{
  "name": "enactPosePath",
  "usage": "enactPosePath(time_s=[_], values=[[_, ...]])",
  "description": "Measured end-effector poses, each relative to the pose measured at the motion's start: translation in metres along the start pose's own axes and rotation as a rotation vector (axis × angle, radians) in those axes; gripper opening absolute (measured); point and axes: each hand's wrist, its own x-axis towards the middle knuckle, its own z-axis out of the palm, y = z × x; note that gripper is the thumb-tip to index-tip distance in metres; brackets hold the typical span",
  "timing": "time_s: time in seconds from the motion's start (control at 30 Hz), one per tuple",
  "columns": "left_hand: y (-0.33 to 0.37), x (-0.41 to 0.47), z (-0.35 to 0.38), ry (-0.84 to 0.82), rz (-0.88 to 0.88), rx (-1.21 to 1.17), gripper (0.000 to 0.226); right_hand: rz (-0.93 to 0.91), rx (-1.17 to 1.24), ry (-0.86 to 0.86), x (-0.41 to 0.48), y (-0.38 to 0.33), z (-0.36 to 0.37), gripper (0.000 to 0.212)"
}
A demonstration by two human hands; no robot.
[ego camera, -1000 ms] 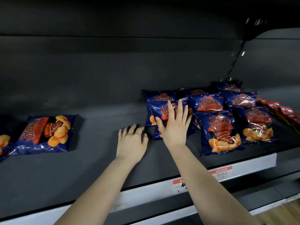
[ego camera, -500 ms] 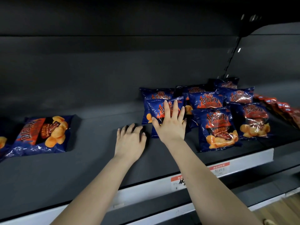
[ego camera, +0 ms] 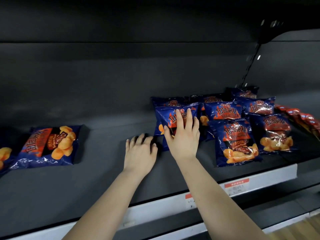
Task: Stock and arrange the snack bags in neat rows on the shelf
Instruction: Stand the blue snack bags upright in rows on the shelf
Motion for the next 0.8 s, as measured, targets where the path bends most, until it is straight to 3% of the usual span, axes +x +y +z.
enactPosePath(time_s=[0.4, 0.8], values=[[0.0001, 0.0004, 0.0, -0.004, 0.004, 0.003, 0.041, 0.036, -0.108, -0.209, -0.0003, 0.0011, 0.0044, 0.074], [-0.0015, 0.0013, 0.0023, -0.01, 0.007, 0.005, 0.041, 0.037, -0.081, -0.188, -0.0004, 0.0023, -0.0012, 0.069]])
